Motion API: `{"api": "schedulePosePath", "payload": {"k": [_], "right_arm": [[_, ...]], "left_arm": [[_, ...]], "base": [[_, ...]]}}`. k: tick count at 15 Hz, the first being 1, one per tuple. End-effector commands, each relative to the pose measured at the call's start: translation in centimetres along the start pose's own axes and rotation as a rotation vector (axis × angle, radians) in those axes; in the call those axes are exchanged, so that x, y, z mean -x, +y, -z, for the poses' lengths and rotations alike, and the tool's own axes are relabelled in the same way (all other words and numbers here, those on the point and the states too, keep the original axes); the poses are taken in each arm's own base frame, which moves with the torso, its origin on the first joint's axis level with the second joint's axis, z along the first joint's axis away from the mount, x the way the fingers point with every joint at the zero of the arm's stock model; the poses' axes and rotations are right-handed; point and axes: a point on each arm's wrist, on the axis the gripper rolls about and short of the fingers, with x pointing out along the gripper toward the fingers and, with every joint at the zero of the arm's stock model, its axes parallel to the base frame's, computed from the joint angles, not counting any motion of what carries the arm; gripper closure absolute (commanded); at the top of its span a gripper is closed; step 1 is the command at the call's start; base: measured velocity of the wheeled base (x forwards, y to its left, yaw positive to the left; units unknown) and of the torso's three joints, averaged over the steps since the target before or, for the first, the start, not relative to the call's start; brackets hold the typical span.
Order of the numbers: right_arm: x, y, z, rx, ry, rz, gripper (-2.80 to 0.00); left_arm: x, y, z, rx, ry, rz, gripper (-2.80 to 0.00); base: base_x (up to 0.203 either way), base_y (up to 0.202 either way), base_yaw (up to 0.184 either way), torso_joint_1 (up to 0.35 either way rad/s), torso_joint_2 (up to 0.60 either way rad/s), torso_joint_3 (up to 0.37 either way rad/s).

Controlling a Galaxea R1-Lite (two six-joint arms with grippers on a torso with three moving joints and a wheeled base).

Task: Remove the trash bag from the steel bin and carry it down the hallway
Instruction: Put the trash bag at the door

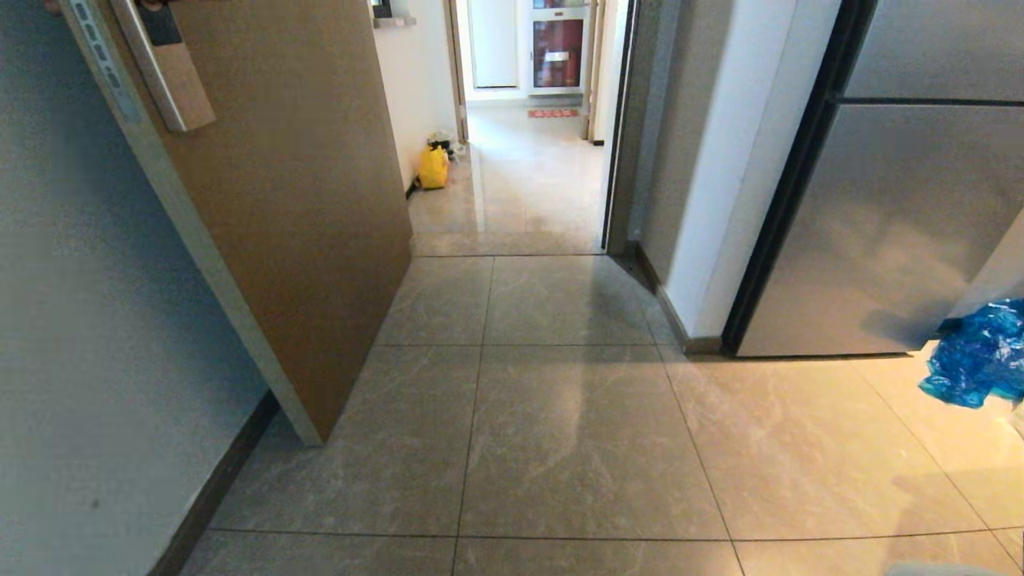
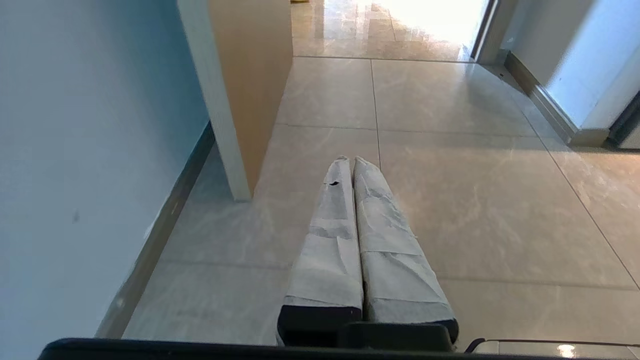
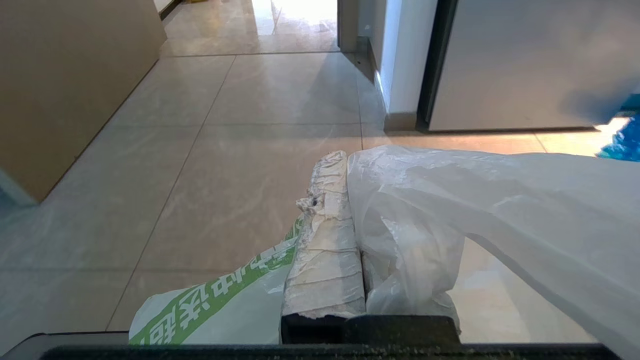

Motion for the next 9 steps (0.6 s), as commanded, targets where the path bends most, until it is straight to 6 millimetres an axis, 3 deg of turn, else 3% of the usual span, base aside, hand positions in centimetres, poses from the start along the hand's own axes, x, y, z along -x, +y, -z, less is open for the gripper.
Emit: {"api": "schedulePosePath", "payload": {"k": [1, 9], "right_arm": [[-0.01, 0.00, -0.01, -0.001, 0.001, 0.000, 0.00], [-0.01, 0.00, -0.01, 0.001, 0.001, 0.000, 0.00]], "left_arm": [[0.00, 0.00, 0.01, 0.001, 0.001, -0.001, 0.00], [0.00, 0.00, 0.01, 0.002, 0.001, -0.001, 0.00]], "base": [[0.194, 0.000, 0.003, 0.002, 0.00, 0.002], [0.191, 0.000, 0.001, 0.003, 0.00, 0.001]]}}
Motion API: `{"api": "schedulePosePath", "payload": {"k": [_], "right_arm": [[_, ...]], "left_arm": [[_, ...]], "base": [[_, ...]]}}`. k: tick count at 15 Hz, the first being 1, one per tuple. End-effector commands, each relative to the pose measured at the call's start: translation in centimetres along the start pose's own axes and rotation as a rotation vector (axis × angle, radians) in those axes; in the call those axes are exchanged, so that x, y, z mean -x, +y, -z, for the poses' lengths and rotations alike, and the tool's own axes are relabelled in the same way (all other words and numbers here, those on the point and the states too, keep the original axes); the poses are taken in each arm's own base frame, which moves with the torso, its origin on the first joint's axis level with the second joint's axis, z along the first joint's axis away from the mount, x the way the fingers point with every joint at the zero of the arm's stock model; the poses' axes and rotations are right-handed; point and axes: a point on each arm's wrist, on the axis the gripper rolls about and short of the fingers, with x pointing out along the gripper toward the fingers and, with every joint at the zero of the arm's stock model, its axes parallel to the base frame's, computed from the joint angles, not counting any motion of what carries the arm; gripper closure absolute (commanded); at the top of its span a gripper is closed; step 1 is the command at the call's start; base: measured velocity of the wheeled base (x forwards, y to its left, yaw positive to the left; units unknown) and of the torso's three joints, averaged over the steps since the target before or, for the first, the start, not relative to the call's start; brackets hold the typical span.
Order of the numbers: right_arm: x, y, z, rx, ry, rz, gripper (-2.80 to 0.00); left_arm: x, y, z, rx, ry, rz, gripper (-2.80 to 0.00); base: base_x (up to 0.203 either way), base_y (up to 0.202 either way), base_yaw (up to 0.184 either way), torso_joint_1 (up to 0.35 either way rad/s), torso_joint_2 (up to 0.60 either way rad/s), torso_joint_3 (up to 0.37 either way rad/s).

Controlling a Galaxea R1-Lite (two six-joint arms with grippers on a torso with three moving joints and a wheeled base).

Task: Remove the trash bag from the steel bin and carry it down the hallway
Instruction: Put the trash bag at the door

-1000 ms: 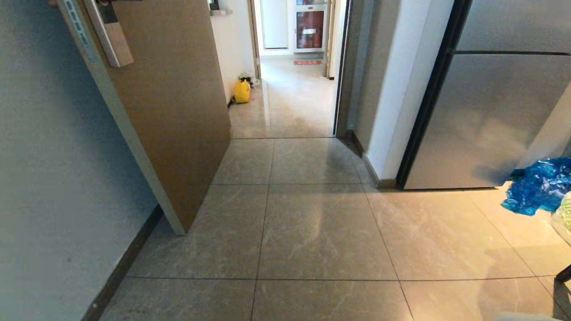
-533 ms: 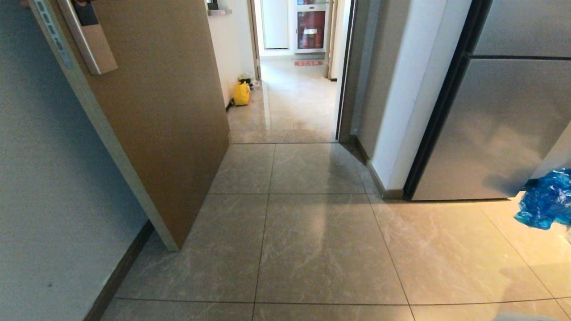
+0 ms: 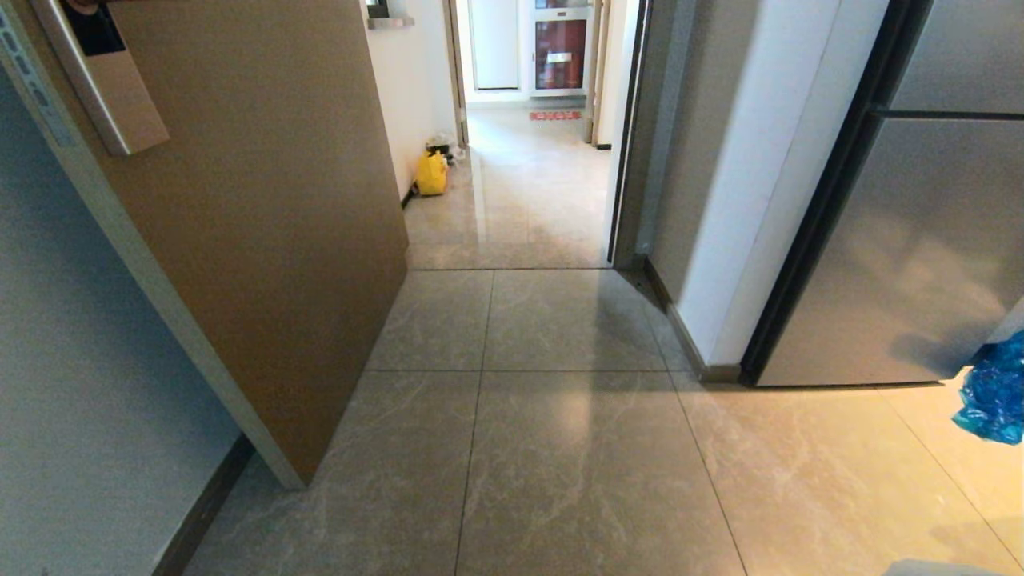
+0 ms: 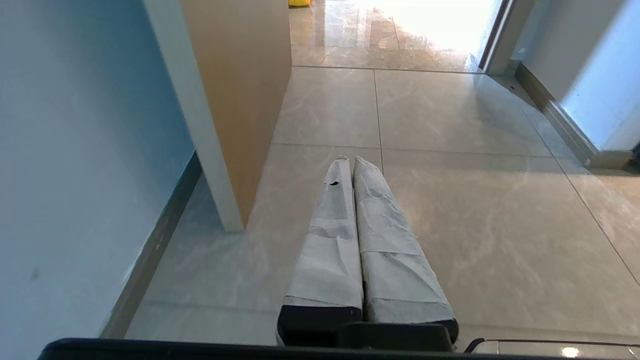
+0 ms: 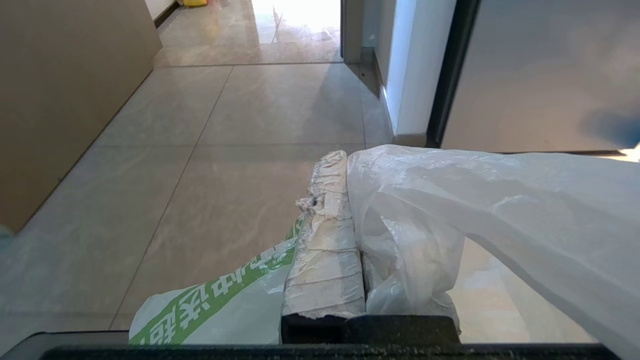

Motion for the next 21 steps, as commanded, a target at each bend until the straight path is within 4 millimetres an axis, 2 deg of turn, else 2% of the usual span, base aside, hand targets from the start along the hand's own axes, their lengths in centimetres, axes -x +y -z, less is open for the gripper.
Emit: {"api": "schedulePosePath", "payload": {"k": [1, 21], "right_arm": [[-0.01, 0.00, -0.01, 0.001, 0.001, 0.001, 0.00], [-0.01, 0.00, -0.01, 0.001, 0.001, 0.001, 0.00]], "left_arm": [[0.00, 0.00, 0.00, 0.001, 0.000, 0.000, 0.00], [0.00, 0.00, 0.00, 0.001, 0.000, 0.000, 0.00]], "base": [[0.188, 0.000, 0.002, -0.002, 0.01, 0.002], [0.192, 0.000, 0.002, 0.002, 0.00, 0.001]]}}
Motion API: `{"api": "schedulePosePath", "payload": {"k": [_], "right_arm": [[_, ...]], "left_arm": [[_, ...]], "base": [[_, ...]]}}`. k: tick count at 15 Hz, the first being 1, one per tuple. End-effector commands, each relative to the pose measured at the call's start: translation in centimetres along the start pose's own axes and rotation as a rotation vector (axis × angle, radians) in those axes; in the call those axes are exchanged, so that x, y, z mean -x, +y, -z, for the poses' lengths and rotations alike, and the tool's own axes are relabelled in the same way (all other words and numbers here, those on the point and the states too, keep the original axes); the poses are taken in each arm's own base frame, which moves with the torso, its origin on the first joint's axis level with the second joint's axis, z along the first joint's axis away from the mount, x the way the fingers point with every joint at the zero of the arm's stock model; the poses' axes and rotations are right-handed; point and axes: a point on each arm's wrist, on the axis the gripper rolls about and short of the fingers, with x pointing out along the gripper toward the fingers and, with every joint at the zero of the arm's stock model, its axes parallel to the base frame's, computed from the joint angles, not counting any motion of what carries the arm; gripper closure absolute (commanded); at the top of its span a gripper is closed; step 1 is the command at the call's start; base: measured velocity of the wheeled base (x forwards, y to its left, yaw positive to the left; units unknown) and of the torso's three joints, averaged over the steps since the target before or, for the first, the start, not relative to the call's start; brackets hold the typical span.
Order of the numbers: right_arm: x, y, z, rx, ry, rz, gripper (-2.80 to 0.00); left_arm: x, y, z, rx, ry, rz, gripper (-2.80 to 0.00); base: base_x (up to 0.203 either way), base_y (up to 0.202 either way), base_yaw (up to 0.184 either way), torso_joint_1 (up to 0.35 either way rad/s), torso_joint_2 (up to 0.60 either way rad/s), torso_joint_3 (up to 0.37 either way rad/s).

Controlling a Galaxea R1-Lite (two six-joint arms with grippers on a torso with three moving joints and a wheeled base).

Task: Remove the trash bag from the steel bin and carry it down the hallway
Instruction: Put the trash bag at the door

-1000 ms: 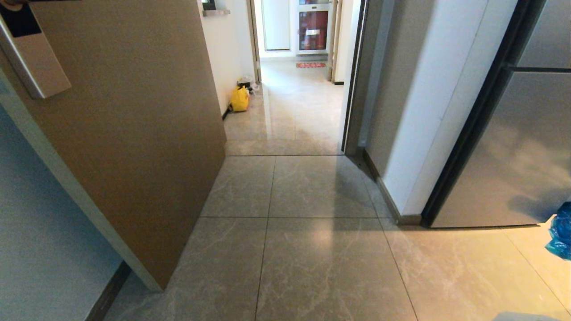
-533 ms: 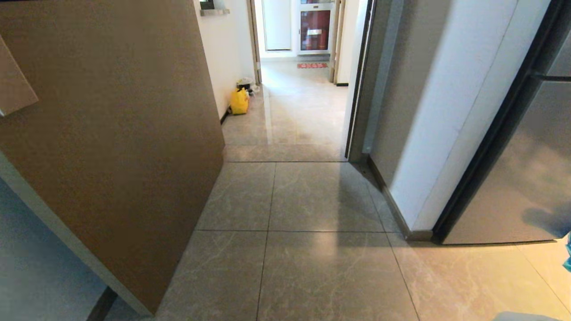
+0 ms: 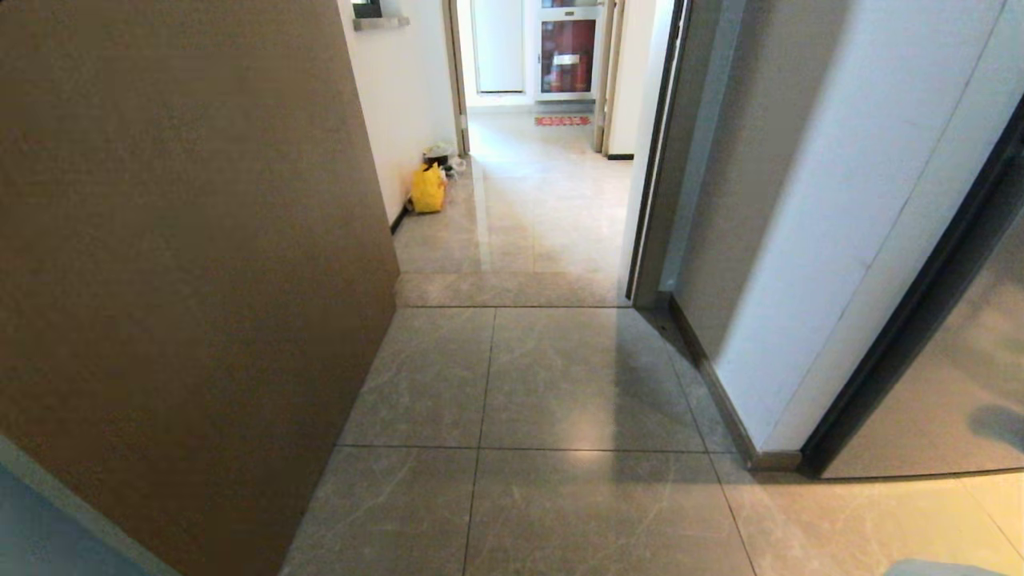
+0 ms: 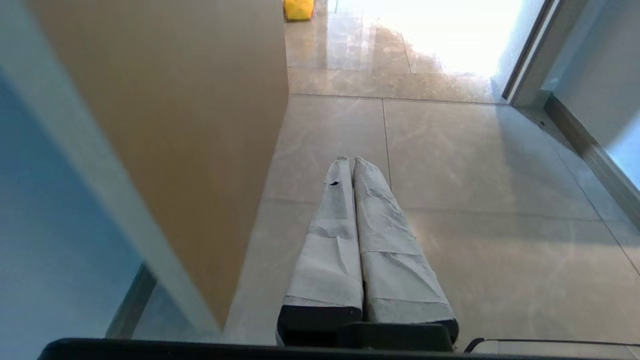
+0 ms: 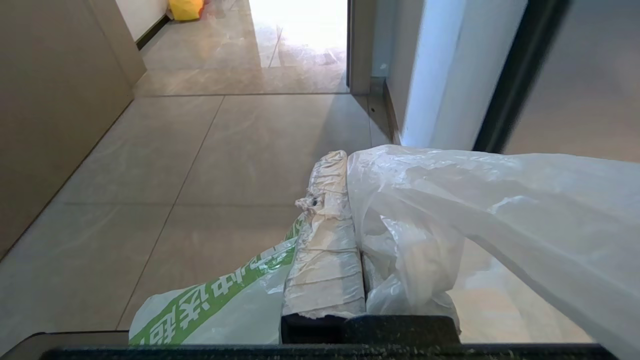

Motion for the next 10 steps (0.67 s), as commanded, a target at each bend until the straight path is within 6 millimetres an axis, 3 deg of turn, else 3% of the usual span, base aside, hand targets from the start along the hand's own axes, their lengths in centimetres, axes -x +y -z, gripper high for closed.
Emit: {"api": "schedulePosePath", "payload": {"k": [1, 10], "right_arm": [[-0.01, 0.00, -0.01, 0.000, 0.001, -0.001, 0.00], [-0.01, 0.00, -0.01, -0.001, 0.001, -0.001, 0.00]], "left_arm": [[0.00, 0.00, 0.00, 0.000, 0.000, -0.001, 0.00], [0.00, 0.00, 0.00, 0.000, 0.000, -0.001, 0.00]], "base": [[0.190, 0.000, 0.001, 0.002, 0.00, 0.002], [0.192, 0.000, 0.001, 0.003, 0.00, 0.003]]}}
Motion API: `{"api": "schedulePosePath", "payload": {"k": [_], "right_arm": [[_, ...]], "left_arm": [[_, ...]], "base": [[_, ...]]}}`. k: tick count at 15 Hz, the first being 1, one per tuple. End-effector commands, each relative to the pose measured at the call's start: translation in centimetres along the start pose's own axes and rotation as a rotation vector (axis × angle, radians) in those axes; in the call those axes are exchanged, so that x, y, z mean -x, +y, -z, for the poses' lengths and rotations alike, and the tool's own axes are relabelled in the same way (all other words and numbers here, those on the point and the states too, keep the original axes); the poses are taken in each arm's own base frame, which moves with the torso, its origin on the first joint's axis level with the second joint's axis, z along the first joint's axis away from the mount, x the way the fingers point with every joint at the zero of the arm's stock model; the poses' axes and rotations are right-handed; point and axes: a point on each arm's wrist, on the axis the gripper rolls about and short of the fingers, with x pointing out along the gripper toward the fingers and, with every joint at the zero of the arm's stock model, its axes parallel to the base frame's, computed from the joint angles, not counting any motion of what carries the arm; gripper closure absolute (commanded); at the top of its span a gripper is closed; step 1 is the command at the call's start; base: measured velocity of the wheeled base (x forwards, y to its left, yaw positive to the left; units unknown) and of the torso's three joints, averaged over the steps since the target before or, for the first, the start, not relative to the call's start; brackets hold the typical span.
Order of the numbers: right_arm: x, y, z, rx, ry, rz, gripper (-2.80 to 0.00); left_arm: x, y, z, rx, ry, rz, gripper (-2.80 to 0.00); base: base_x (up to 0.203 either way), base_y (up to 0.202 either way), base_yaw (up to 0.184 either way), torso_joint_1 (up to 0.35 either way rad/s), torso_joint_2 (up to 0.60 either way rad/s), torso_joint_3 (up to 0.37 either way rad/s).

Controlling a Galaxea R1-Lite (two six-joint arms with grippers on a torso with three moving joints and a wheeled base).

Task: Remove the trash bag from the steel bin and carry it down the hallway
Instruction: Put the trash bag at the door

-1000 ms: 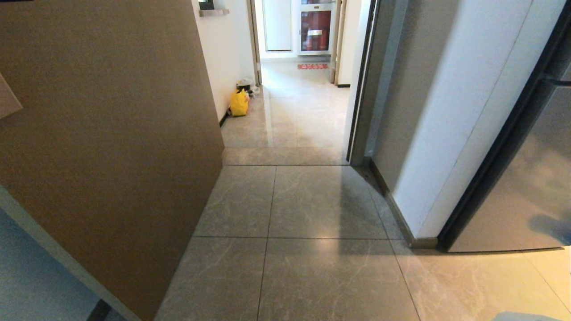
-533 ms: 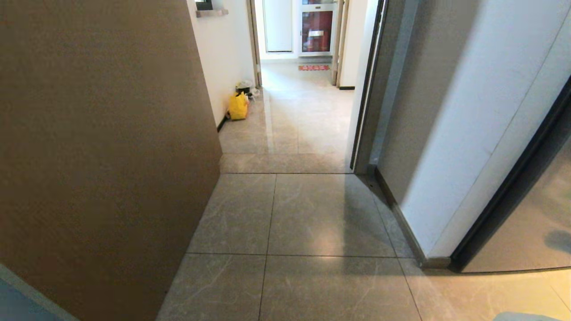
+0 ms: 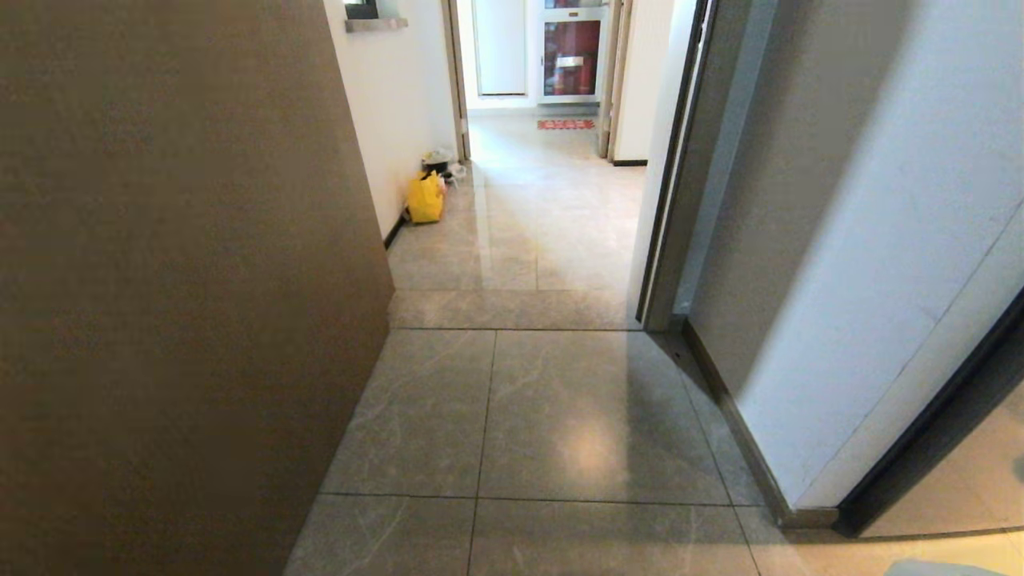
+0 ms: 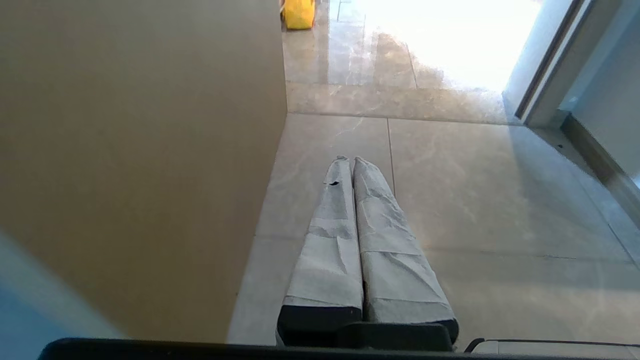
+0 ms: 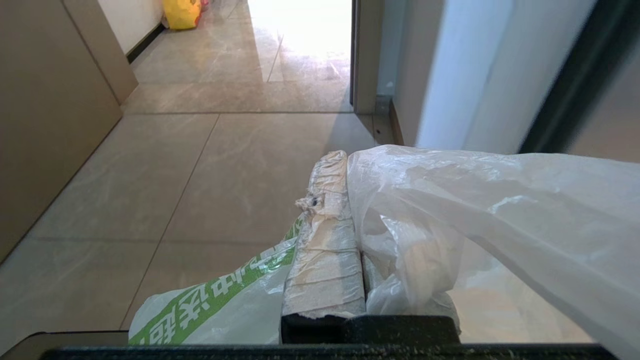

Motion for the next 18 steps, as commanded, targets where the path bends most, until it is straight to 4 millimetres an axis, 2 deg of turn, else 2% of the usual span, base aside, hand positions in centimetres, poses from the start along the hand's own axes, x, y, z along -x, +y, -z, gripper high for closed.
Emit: {"api": "schedulePosePath", "payload": {"k": [1, 18], "right_arm": [[-0.01, 0.00, -0.01, 0.001, 0.001, -0.001, 0.00], [-0.01, 0.00, -0.01, 0.001, 0.001, -0.001, 0.00]], "left_arm": [[0.00, 0.00, 0.00, 0.001, 0.000, 0.000, 0.00], [0.00, 0.00, 0.00, 0.001, 0.000, 0.000, 0.00]], "base": [[0.198, 0.000, 0.005, 0.002, 0.00, 0.002], [0.192, 0.000, 0.000, 0.002, 0.00, 0.001]]}}
